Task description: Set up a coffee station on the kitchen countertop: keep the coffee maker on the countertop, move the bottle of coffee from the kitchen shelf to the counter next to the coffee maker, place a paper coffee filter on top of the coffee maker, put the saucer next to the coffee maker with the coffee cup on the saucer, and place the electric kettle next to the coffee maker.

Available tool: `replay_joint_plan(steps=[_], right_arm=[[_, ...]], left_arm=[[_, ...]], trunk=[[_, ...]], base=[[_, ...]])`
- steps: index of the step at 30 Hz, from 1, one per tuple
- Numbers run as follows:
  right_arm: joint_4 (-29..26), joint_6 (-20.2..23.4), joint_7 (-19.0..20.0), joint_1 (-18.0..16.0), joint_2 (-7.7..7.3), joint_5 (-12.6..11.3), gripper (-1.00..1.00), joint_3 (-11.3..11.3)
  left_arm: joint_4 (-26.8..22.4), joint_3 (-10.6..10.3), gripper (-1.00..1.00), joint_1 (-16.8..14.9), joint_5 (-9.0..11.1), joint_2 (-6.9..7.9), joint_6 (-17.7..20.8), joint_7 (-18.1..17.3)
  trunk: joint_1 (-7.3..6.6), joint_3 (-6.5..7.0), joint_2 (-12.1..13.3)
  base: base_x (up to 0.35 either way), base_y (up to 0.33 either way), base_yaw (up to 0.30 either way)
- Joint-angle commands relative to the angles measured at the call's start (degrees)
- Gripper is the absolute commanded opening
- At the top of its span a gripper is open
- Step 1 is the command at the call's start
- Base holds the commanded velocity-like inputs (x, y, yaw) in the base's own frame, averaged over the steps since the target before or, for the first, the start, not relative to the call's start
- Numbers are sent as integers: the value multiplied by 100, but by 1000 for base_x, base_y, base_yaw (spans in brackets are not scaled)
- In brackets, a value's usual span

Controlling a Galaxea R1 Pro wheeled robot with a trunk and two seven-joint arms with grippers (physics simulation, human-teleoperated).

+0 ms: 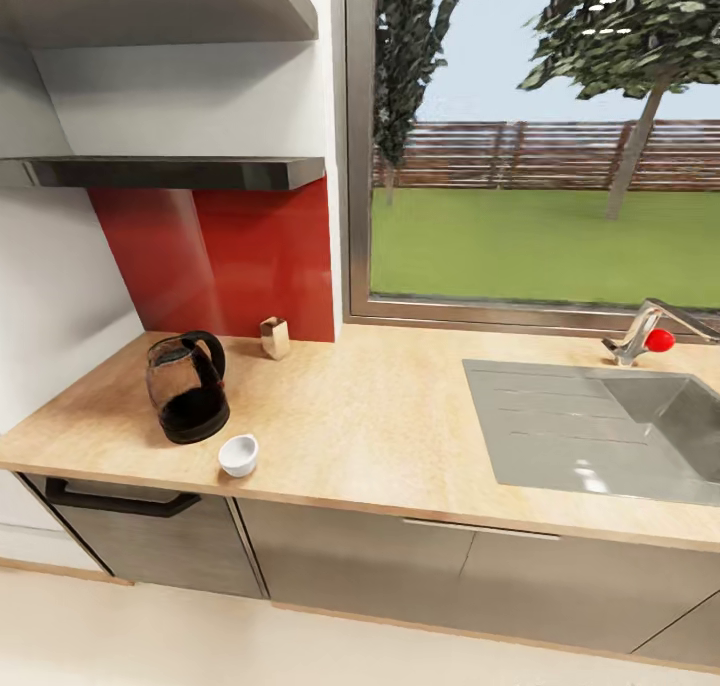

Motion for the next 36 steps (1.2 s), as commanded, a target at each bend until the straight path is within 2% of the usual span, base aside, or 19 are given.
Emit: replay_joint_plan(steps=[1,3,4,5,6,8,9,11,12,13,14,15,18,22,25,30,36], right_arm=[[-3,7,22,-3,1,-57,100,2],[-1,6,18,-4,5,-316,100,228],[-2,6,17,-2,13,-595,100,511],[-3,6,17,-1,19,-773,100,687],[-6,8,16,-2,33,-1216,100,1100],[-12,19,15,-2,51,-2287,100,1986],[-15,22,15,-3,54,-2569,100,2198],[-23,30,19,-2,64,-3626,100,2972],[-25,32,20,-3,66,-3851,100,3139],[-28,32,25,-3,70,-4225,100,3425],[-35,26,27,-4,72,-4485,100,3637],[-56,19,29,-4,73,-4652,100,3773],[-122,10,33,-3,75,-4851,100,3933],[-228,7,39,-4,76,-4922,100,3988],[-569,6,41,-4,81,-4934,100,4005],[-1567,13,30,-5,96,-4923,100,4022],[-2718,16,40,-5,297,-4915,100,4030]], left_arm=[[15,-45,100,-7,58,3,-25,-34],[15,-43,100,-7,55,4,-25,-34],[15,-41,100,-7,52,5,-25,-34],[15,-40,100,-7,51,5,-25,-34],[15,-39,100,-7,51,5,-23,-34],[15,-40,100,-7,54,1,-21,-34],[15,-41,100,-7,54,0,-22,-34],[15,-44,100,-7,55,2,-24,-34],[15,-44,100,-7,55,2,-24,-34],[15,-44,100,-7,55,4,-24,-34],[15,-41,100,-7,55,4,-24,-34],[15,-41,100,-7,54,5,-24,-34],[15,-38,100,-7,54,6,-25,-34],[15,-39,100,-7,55,5,-25,-34],[15,-41,100,-7,56,5,-25,-34],[15,-37,100,-7,53,5,-25,-34],[15,-40,100,-7,55,5,-25,-34]], trunk=[[3,-11,-11],[3,-11,-11],[3,-11,-11],[3,-11,-11],[3,-11,-11],[3,-11,-11],[3,-11,-11],[3,-11,-11],[3,-11,-11],[3,-11,-11],[3,-11,-11],[3,-11,-11],[3,-11,-11],[3,-11,-11],[3,-11,-11],[3,-11,-11],[3,-11,-11]], base=[[0,0,-10],[0,0,-6],[0,0,-3],[0,0,-3],[0,0,-2],[0,0,-1],[0,0,0],[0,0,0],[0,0,0],[0,0,0],[0,0,0],[0,0,0],[0,0,0],[0,0,0],[0,0,0],[0,0,0],[0,0,0]])
